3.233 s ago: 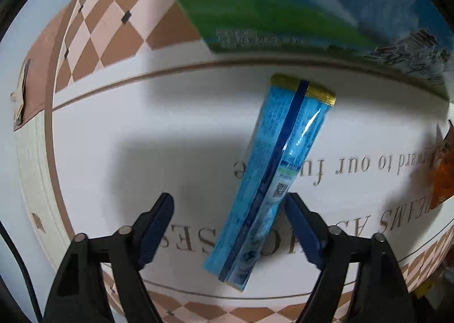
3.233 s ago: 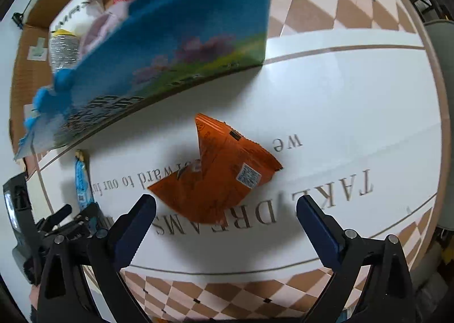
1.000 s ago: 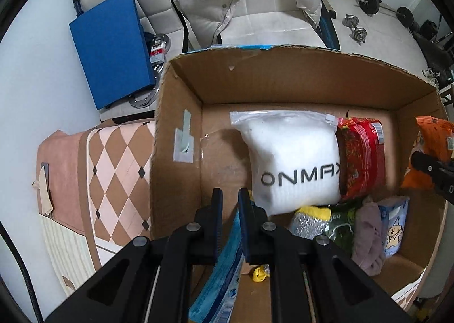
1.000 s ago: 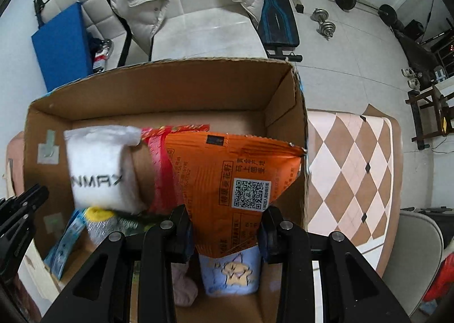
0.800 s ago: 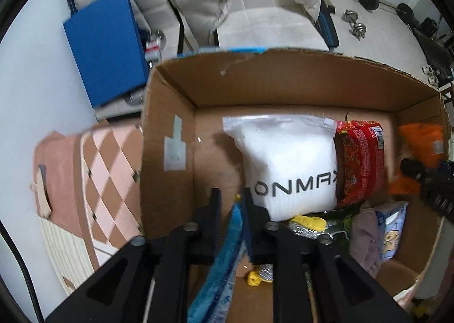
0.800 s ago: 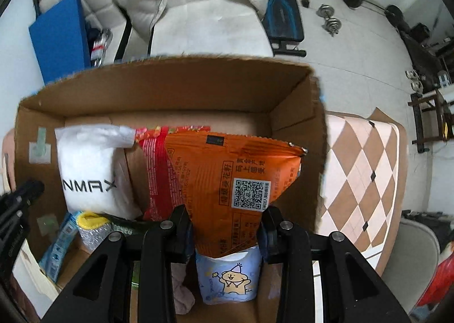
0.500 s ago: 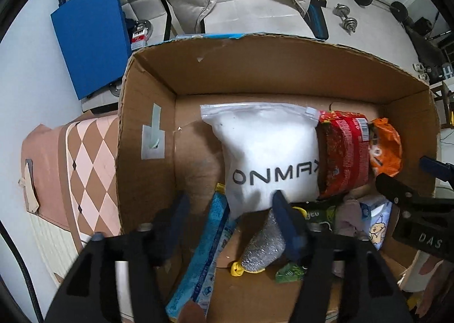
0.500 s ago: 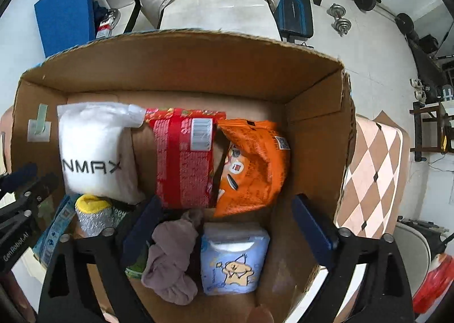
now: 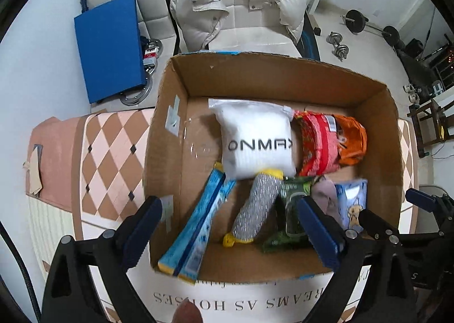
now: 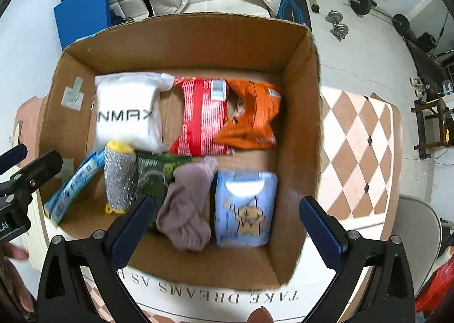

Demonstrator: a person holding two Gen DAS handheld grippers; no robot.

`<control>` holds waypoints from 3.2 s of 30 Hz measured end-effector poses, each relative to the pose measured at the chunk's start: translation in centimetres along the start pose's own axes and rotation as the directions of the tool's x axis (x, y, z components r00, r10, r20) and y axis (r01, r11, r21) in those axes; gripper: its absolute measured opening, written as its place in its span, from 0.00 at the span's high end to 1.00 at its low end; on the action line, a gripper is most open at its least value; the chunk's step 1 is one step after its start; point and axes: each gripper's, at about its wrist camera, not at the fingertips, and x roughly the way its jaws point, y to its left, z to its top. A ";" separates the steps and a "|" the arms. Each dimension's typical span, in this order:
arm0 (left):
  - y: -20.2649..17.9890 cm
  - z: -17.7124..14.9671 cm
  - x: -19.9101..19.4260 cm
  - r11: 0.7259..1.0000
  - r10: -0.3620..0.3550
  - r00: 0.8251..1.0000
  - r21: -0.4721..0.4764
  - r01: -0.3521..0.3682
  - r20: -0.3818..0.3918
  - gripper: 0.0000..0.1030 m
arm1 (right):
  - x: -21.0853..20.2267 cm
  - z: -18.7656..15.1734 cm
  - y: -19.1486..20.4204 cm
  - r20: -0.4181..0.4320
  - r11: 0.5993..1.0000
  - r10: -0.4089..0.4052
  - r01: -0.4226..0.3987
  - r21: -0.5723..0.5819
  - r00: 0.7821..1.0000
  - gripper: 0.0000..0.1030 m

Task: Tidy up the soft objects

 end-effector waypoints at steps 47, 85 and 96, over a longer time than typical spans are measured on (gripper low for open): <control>-4.8 -23.6 -29.7 0.999 0.037 0.908 -0.027 -0.029 0.418 0.05 | -35.2 -31.3 -1.8 0.535 0.999 -0.049 0.034 0.037 0.844 0.00; -3.9 -22.0 -28.5 0.995 0.099 0.889 -0.061 -0.080 0.447 0.00 | -34.5 -27.3 -1.9 0.567 0.994 -0.100 0.062 0.085 0.818 0.00; -3.9 -22.2 -28.5 0.995 0.095 0.891 -0.059 -0.077 0.445 0.00 | -34.3 -27.1 -1.6 0.563 0.995 -0.099 0.068 0.076 0.820 0.00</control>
